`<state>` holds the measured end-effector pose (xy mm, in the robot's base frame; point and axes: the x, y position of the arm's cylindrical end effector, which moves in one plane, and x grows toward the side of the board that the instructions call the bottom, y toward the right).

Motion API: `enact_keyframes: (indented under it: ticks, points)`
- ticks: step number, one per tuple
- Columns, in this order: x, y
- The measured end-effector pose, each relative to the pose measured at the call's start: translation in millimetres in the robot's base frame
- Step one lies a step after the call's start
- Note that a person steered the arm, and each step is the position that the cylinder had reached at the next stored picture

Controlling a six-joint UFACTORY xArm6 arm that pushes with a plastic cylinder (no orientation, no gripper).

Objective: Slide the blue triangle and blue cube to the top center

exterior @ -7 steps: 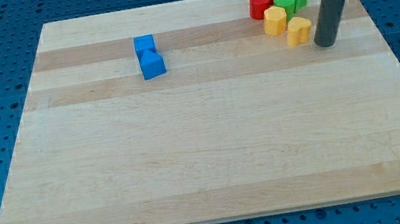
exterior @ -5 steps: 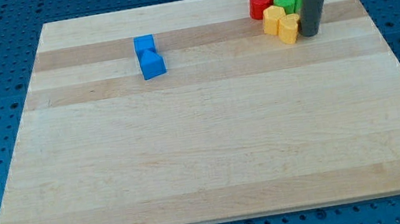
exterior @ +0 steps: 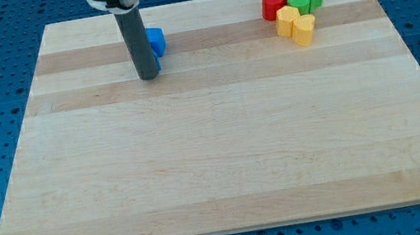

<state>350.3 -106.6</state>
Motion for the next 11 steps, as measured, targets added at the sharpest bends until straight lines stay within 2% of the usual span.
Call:
enact_keyframes:
  ticks: [3, 5, 6, 8, 11]
  points:
    - [-65, 11]
    - [-30, -26]
    - [-36, -95]
    - [-77, -45]
    - [-88, 28]
